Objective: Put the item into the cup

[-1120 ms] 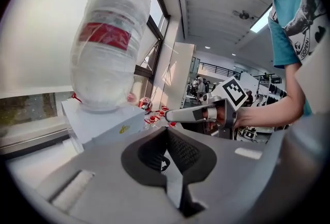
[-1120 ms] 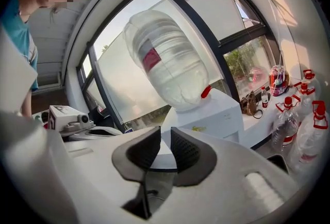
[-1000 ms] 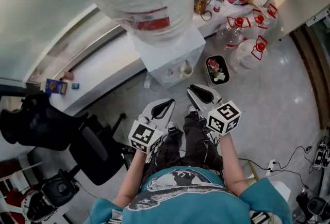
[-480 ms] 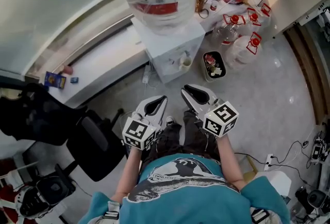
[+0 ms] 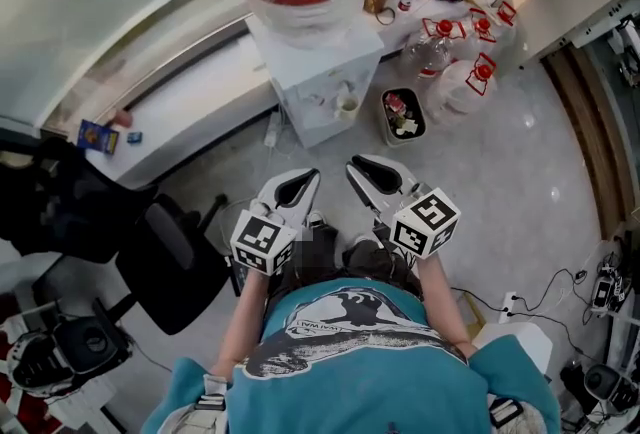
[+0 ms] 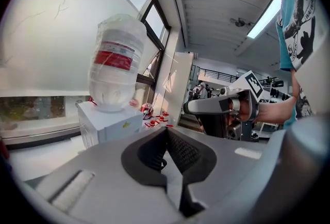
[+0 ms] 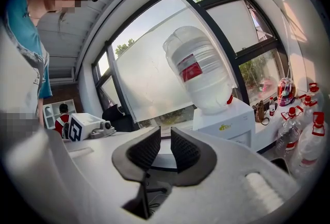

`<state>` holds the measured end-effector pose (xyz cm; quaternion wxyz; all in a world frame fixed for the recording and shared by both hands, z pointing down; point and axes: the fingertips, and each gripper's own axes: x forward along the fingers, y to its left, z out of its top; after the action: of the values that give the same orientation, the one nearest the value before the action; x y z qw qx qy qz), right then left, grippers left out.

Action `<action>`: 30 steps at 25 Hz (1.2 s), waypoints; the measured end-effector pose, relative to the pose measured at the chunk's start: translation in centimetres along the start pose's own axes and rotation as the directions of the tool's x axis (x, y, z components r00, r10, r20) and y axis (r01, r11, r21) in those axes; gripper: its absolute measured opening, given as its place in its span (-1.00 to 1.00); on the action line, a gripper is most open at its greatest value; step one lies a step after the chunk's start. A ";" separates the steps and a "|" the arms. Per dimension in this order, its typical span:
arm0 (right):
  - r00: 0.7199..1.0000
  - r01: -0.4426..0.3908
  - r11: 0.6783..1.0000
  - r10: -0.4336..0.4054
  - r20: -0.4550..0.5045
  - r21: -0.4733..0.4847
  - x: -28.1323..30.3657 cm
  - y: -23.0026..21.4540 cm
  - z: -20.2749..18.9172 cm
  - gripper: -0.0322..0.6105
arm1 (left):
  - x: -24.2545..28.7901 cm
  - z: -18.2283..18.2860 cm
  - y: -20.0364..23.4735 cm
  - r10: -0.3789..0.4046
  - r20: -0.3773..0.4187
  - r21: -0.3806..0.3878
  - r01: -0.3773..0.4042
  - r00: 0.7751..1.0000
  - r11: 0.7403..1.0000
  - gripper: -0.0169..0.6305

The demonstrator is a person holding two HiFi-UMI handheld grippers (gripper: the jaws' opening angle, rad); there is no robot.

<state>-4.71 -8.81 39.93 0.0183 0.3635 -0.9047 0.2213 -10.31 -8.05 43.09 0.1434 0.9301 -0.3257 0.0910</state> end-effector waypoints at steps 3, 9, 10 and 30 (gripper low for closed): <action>1.000 -0.019 1.000 0.019 -0.003 -0.001 -1.6 0.2 0.0 -0.73 | 0.2 0.4 -1.5 0.017 0.008 0.003 -0.017 1.000 1.000 -0.92; 0.998 -0.064 0.998 0.064 -0.003 -0.005 -4.9 0.6 -0.1 -0.73 | 0.3 1.3 -5.4 0.053 0.032 0.001 -0.053 0.998 0.999 -0.92; 0.997 -0.071 0.997 0.071 -0.002 -0.006 -5.5 0.7 -0.2 -0.73 | 0.2 1.2 -6.2 0.056 0.031 0.003 -0.056 0.998 0.998 -0.92; 0.990 -0.137 0.989 0.136 -0.027 -0.049 -12.0 2.7 -3.7 -0.92 | -1.4 -0.3 -14.3 0.140 0.034 0.029 -0.141 0.990 0.990 -0.92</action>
<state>1.86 2.24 39.93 0.0231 0.2974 -0.9326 0.2033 -2.37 3.57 40.04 0.1167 0.9083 -0.3911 0.0913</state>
